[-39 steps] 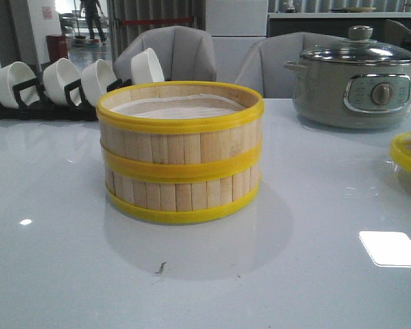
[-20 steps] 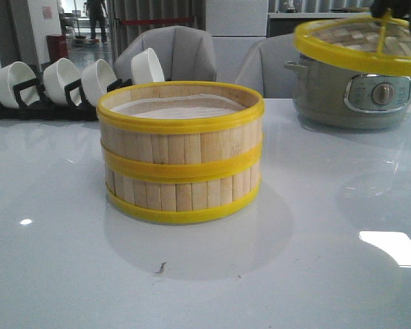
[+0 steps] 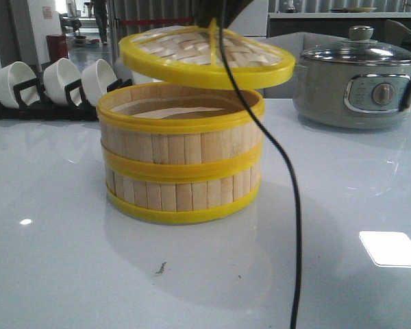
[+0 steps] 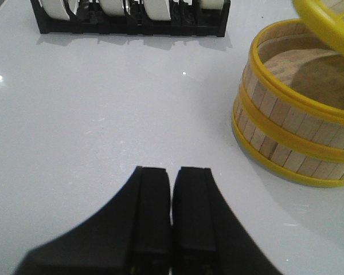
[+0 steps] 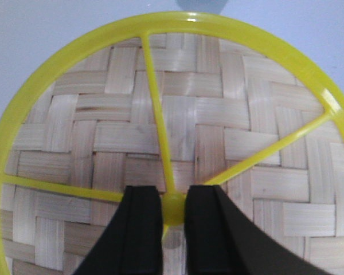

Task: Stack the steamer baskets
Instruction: 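Lift the woven lid with the right gripper toward the stack, then lower the lid onto the top basket and open the right gripper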

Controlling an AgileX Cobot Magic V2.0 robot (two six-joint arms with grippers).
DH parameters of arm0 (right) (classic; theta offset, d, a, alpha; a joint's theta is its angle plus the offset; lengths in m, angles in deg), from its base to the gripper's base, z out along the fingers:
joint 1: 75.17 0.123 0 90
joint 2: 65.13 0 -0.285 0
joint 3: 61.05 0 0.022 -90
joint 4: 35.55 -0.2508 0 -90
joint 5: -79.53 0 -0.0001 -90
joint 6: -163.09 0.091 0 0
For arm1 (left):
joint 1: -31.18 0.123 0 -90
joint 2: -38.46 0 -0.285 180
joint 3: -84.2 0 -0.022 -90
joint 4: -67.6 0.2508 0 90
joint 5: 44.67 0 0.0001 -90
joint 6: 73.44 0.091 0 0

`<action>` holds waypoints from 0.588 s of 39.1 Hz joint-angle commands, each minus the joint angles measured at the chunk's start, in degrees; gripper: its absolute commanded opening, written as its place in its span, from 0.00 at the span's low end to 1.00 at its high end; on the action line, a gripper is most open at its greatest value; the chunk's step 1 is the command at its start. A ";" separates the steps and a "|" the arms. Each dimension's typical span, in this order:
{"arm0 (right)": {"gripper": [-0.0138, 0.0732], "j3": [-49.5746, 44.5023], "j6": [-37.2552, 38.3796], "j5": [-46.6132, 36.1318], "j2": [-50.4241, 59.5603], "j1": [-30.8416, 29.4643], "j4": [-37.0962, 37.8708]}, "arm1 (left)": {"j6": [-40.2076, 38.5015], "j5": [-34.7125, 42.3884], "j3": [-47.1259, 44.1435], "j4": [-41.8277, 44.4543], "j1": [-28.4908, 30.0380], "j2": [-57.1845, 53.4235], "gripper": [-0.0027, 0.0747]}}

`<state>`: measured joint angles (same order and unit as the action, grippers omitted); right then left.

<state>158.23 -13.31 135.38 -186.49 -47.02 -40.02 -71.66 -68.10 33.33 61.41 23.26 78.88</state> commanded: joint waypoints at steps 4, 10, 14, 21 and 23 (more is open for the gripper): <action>0.22 6.03 -0.87 -1.32 -0.92 2.63 0.36 | -0.34 4.61 1.64 -0.24 -0.33 -0.10 0.14; 0.22 6.92 -0.87 -1.42 -2.46 3.18 0.62 | -0.34 4.61 1.64 -0.24 -0.33 -0.10 0.14; 0.22 6.92 -0.87 -1.23 -2.99 3.18 1.25 | -0.34 4.61 1.64 -0.24 -0.33 -0.10 0.14; 0.22 6.92 -0.87 -1.02 -3.05 3.18 3.66 | -0.34 4.61 1.64 -0.24 -0.33 -0.10 0.14; 0.22 6.92 -0.87 -0.96 -3.05 3.18 3.64 | -0.34 4.61 1.64 -0.24 -0.33 -0.10 0.14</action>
<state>162.95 -13.31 137.42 -193.27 -43.70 -37.41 -71.66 -68.10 33.33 61.41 23.26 78.88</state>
